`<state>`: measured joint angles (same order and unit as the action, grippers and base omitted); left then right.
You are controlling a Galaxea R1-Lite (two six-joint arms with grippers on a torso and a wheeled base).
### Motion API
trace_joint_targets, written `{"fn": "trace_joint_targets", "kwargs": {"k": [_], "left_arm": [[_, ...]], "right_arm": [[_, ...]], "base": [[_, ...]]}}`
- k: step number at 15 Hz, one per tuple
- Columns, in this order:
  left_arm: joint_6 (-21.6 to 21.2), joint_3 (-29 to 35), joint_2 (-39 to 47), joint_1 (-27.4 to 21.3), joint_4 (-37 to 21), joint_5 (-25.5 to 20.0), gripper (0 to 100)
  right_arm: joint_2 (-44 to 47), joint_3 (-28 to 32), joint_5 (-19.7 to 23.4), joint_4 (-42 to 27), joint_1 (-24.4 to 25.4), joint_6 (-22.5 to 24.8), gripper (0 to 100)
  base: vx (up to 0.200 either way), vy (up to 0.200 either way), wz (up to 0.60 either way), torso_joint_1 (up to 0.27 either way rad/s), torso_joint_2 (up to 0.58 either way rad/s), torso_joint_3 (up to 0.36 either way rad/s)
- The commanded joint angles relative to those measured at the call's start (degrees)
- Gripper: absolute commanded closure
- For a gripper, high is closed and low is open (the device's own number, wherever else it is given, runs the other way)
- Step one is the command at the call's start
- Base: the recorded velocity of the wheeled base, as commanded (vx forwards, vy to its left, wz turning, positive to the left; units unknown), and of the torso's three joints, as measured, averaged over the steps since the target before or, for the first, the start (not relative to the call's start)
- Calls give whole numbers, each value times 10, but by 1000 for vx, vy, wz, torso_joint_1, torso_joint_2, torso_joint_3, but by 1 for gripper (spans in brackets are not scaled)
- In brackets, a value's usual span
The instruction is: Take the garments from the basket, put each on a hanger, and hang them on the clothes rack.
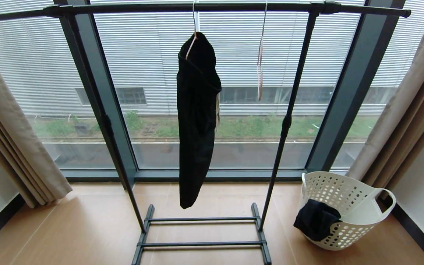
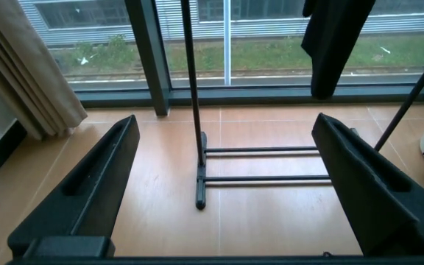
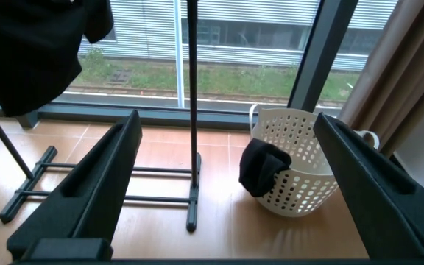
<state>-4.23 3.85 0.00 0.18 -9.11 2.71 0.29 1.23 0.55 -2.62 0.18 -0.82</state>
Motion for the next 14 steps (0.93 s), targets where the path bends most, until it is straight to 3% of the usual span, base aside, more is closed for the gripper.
{"fn": "trace_joint_targets", "kwargs": {"k": [1,3,5,9,14], "left_arm": [[1,0,1,0,0,0,0],[-1,0,1,0,0,0,0],[26,0,1,0,1,2,0],[2,-1,1,0,0,1,0],[1,-1,1,0,0,1,0]], "right_arm": [[1,0,0,0,0,0,0],[1,-1,1,0,0,0,0],[1,0,1,0,0,0,0],[1,-1,0,0,0,2,0],[1,0,1,0,0,3,0]], "base": [[0,0,0,-154,476,320],[0,0,0,-146,471,320],[0,0,0,-127,464,332],[0,0,0,-95,452,350],[0,0,-120,-20,101,82]]}}
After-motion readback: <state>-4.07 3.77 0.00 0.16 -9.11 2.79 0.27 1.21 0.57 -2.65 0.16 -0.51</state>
